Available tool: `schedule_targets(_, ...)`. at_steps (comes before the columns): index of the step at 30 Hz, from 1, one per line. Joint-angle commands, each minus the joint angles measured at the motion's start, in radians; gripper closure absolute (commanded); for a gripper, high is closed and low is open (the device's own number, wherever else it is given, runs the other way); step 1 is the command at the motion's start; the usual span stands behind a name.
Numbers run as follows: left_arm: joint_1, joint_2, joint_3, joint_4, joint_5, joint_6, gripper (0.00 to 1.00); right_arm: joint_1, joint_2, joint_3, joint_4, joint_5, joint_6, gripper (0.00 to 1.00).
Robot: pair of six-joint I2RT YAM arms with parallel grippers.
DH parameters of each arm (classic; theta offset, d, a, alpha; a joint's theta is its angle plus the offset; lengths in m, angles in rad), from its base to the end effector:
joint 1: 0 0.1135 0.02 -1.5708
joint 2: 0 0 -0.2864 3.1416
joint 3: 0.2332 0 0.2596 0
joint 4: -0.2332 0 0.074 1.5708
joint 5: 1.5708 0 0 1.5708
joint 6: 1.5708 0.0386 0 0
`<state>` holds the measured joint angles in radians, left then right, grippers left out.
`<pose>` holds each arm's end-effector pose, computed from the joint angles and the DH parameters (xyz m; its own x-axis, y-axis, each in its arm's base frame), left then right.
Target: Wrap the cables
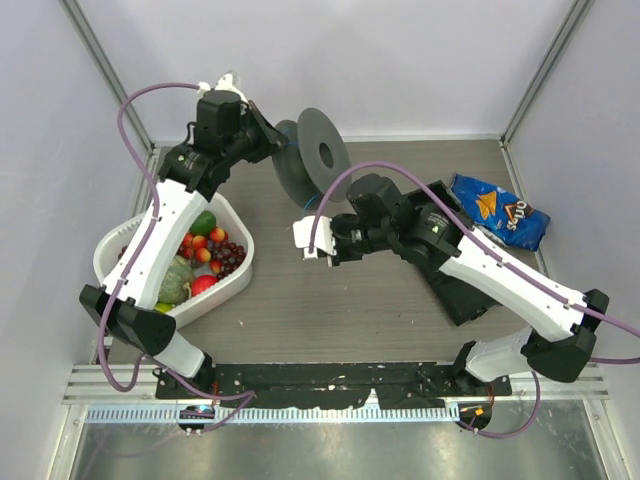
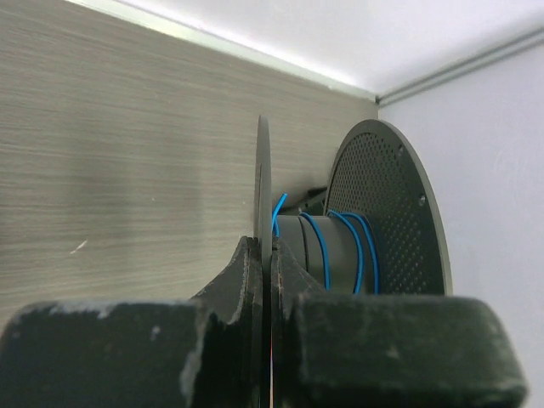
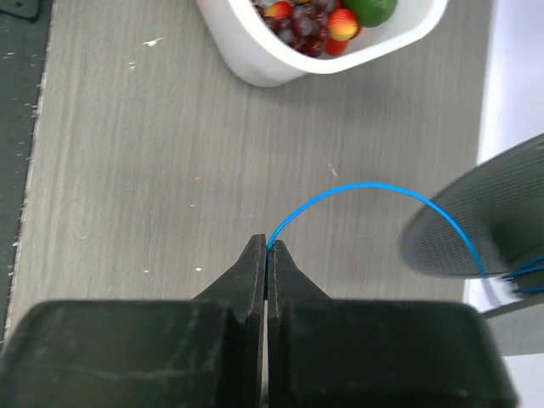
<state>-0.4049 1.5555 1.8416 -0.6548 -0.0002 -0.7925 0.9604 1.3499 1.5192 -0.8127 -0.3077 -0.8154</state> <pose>0.3181 -0.1363 0.4881 -0.5130 -0.5549 -0.6549 0.0406 0.7465 -0.6642 0.1536 0.2400 0.4282 0.4339 -0.5902 -0.6808 -0.8810 -0.1195 -0.4579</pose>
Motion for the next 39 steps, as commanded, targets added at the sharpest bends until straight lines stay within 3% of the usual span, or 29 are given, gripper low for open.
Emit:
schedule_targets(1,-0.063,-0.029,-0.036,0.083,-0.004,0.052,1.00,-0.005,0.040,0.125,-0.006,0.048,-0.036,0.99)
schedule_targets(12,-0.103,-0.153,-0.297,0.253,0.206,0.199,1.00,-0.144,0.095,0.275,0.035,0.045,0.018,0.99)
schedule_targets(27,-0.218,-0.305,-0.495,0.368,0.221,0.610,1.00,-0.169,0.081,0.266,0.041,0.117,-0.067,0.99)
schedule_targets(39,-0.275,-0.414,-0.610,0.434,0.206,0.884,1.00,-0.218,0.061,0.220,-0.014,0.055,-0.056,0.99)
